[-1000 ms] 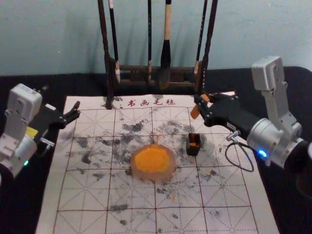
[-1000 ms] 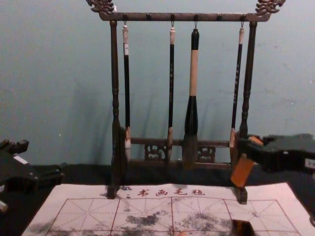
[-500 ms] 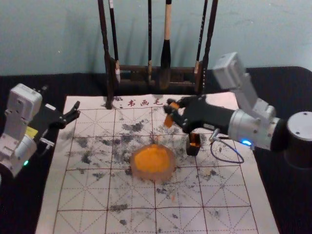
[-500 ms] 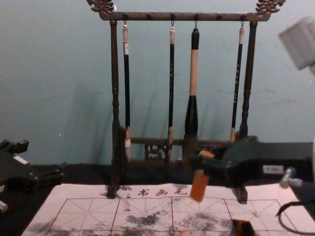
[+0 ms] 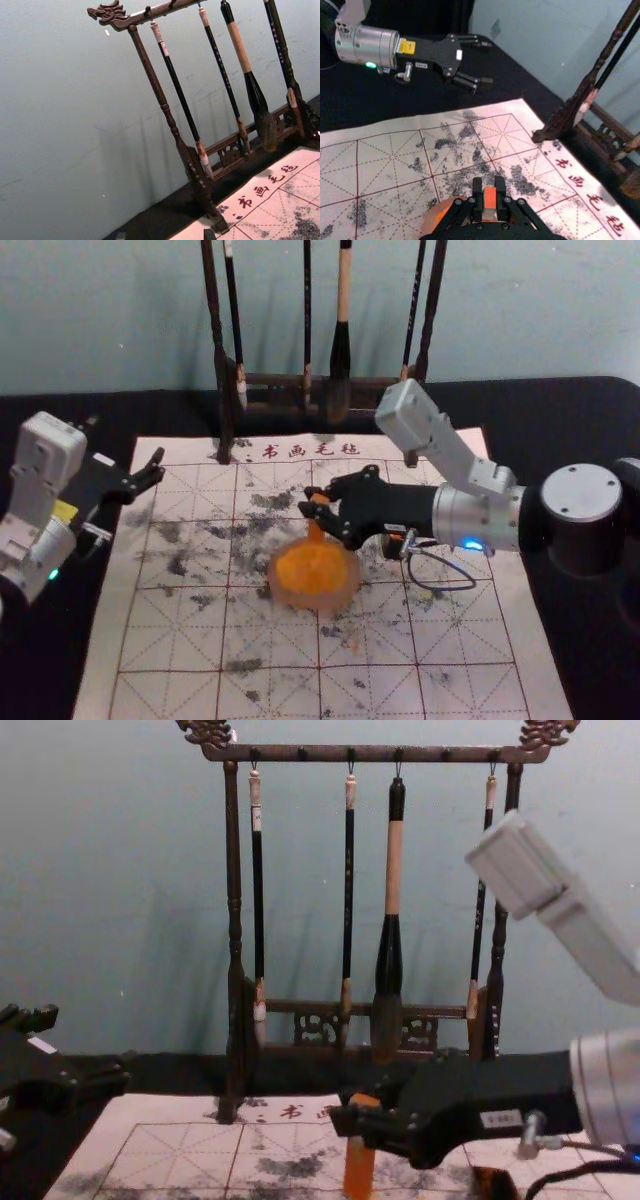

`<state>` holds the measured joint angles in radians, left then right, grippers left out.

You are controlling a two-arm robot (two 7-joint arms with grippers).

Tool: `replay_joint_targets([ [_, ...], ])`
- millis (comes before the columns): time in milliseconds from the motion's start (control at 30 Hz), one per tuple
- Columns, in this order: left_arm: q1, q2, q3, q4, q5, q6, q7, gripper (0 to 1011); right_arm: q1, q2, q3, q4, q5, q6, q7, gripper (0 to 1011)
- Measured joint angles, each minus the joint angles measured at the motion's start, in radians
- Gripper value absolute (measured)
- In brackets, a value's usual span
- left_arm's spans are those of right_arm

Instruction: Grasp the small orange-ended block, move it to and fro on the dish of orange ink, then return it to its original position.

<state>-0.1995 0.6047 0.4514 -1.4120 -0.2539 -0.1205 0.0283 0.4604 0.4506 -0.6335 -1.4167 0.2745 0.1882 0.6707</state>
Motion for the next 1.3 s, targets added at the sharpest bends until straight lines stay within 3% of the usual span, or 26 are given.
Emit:
replay_joint_targets([
  [233, 0.000, 0.000, 0.000, 0.000, 0.000, 0.000, 0.000, 1001, 0.038, -0.020, -0.028, 0.056, 0.013, 0.029, 0.016, 131],
  [633, 0.000, 0.000, 0.000, 0.000, 0.000, 0.000, 0.000, 1001, 0.061, -0.030, -0.065, 0.090, 0.026, 0.041, 0.025, 131],
  [1300, 0.000, 0.000, 0.000, 0.000, 0.000, 0.000, 0.000, 1001, 0.063, -0.021, -0.082, 0.096, 0.017, 0.041, 0.005, 131],
])
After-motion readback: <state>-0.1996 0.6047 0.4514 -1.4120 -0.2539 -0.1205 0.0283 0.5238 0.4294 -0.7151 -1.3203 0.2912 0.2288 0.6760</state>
